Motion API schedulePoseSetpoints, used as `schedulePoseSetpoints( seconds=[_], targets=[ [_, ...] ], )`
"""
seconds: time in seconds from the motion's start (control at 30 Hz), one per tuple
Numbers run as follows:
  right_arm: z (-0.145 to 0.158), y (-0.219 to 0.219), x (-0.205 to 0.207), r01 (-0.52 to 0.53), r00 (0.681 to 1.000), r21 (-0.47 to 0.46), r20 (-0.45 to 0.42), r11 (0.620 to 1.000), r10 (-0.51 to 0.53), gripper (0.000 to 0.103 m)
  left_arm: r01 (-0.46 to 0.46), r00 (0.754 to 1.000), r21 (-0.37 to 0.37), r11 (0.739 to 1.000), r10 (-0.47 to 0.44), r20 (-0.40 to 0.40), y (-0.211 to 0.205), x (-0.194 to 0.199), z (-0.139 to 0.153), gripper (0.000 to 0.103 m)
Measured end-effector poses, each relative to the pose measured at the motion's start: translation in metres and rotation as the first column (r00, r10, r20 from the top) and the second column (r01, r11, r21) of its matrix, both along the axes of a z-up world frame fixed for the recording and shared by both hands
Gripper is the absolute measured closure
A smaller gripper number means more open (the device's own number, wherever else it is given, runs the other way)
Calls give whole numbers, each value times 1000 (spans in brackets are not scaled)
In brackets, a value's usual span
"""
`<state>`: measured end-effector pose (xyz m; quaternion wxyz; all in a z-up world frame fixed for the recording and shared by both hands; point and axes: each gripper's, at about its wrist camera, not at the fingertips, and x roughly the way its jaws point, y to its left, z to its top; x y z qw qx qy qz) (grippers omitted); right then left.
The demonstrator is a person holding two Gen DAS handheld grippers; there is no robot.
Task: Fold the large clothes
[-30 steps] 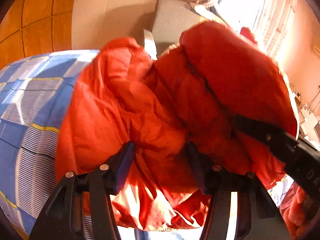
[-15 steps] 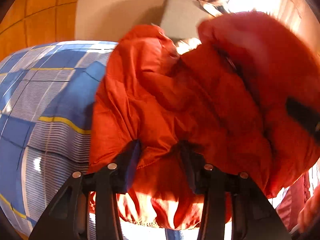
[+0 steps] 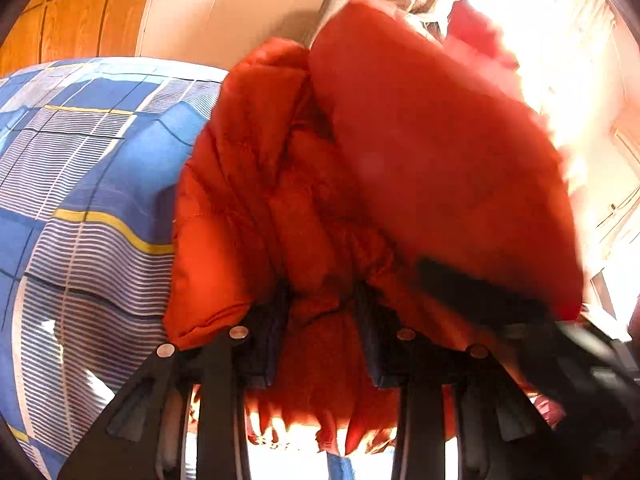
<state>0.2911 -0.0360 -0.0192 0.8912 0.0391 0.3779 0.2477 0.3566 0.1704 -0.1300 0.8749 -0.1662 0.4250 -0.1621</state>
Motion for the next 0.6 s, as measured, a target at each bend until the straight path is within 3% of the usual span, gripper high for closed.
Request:
schedulePoseSetpoints(
  seconds=[0.13, 0.37, 0.47, 0.53, 0.6],
  targets=[
    [-18, -2, 12, 30, 997, 53, -70, 998, -27, 94, 0, 1000, 3, 1000, 0, 8, 15, -7, 1, 76],
    [-45, 3, 19, 102, 989, 13, -111, 995, -100, 95, -22, 999, 15, 1000, 22, 27, 37, -16, 12, 77],
    [-48, 6, 20, 165, 981, -3, -106, 986, -164, 95, -12, 999, 39, 999, 10, 44, 35, -17, 27, 67],
    [-48, 9, 18, 197, 976, -18, -87, 980, -198, 95, -3, 998, 55, 998, 0, 63, 40, -15, 34, 54],
    [-47, 12, 14, 226, 971, -16, -75, 974, -227, 95, 15, 997, 53, 999, -19, 78, 42, -14, 44, 50]
  ],
)
